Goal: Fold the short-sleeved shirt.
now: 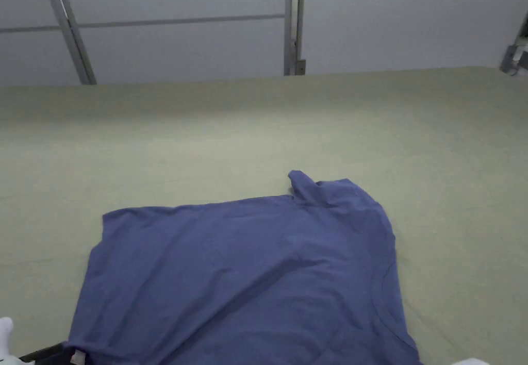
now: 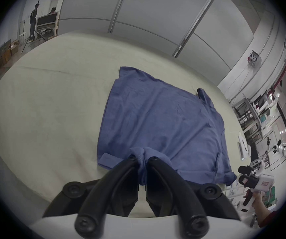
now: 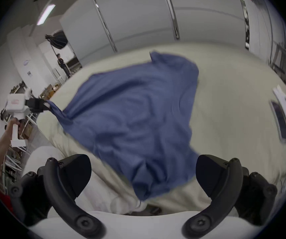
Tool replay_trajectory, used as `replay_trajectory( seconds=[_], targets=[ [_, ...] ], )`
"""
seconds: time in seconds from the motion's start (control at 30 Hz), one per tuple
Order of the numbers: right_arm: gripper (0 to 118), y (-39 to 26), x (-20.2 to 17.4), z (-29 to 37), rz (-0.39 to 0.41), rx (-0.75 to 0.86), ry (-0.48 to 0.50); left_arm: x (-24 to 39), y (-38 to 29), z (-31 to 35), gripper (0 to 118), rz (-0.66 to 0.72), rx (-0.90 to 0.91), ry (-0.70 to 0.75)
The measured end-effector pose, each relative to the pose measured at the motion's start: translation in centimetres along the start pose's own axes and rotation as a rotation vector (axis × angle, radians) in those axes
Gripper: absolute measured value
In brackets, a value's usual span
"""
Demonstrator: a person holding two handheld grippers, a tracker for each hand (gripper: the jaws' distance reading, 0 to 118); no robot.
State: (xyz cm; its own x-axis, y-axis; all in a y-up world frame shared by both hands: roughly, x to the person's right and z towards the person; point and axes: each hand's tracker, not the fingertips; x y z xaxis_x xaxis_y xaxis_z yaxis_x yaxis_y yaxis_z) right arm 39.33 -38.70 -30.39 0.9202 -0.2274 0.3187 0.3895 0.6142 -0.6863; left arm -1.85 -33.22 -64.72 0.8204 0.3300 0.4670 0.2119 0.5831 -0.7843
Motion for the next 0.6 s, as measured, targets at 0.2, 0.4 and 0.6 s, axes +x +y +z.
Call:
replay_trajectory(
  seconds=[0.2,0.4,0.6],
  targets=[
    [10,-0.5,-0.4,-1.1,-0.048,0.032,-0.005,0.0,-0.3,0.7,6,0.005,0.014,-0.004],
    [10,-0.6,-0.1,0.2,-0.19,0.105,0.042,0.4,-0.8,1.0,6,-0.02,0.004,-0.007],
    [10,1.5,0.0,2.8,-0.425,0.189,0.144,0.6,-0.9,1.3,6,-0.006,0.01,-0.01]
  ],
)
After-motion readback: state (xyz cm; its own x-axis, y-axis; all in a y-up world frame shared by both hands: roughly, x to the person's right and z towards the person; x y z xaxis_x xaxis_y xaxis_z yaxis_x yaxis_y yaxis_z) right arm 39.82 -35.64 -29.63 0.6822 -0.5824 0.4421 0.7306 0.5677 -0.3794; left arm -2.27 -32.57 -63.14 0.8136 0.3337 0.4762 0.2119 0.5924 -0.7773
